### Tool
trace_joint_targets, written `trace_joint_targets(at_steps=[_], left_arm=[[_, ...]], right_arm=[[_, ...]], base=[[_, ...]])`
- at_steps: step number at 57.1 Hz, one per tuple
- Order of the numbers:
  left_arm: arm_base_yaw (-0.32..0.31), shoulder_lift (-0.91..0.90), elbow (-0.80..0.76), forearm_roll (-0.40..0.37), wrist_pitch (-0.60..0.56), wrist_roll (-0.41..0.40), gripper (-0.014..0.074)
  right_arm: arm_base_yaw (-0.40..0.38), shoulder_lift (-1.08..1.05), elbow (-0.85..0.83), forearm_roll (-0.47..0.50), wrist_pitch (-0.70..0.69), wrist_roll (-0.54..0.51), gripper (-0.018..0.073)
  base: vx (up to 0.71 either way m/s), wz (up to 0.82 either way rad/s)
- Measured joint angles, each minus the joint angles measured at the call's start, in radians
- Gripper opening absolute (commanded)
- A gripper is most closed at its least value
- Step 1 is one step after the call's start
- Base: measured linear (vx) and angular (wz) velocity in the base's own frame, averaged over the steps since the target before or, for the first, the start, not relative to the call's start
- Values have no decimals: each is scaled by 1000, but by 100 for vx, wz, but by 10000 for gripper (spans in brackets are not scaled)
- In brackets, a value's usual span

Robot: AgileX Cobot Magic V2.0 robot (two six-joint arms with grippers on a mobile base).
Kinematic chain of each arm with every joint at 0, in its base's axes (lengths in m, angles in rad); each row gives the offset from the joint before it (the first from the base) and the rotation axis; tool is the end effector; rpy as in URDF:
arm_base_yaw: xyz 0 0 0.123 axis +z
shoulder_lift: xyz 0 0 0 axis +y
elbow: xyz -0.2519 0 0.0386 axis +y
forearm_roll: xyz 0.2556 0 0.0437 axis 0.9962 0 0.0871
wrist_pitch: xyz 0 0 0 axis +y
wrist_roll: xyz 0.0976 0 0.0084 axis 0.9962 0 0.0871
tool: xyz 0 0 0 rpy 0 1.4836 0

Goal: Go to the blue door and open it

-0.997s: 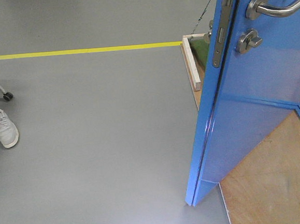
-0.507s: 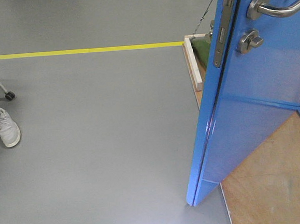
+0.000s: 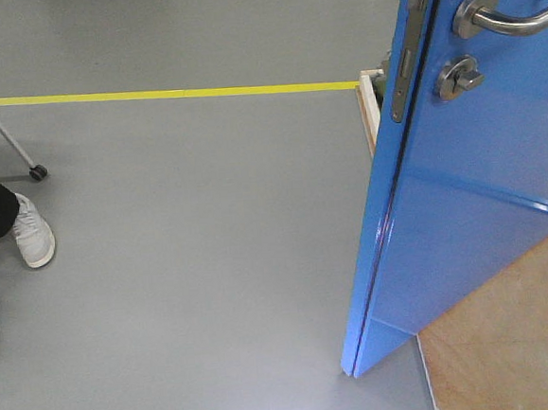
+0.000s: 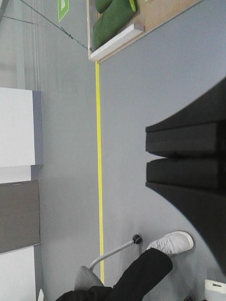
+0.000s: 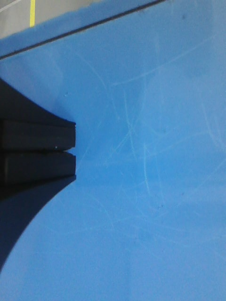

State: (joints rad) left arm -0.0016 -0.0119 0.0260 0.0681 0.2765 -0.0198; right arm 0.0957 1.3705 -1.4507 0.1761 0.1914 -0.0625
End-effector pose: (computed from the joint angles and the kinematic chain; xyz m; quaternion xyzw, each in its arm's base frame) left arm 0.0998 0.0017 0.1788 0.0125 0.7749 0.0211 0.6316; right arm 0.3350 0.0355 0.4394 -0.0064 0.7145 0.0838 0.6946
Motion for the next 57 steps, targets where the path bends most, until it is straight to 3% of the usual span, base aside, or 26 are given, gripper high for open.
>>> trace_joint_targets(at_steps=[57], left_arm=[[0, 0, 0, 0, 0, 0, 73]], right_arm=[[10, 0, 0, 11, -7, 1, 12]], base=[[20, 9]])
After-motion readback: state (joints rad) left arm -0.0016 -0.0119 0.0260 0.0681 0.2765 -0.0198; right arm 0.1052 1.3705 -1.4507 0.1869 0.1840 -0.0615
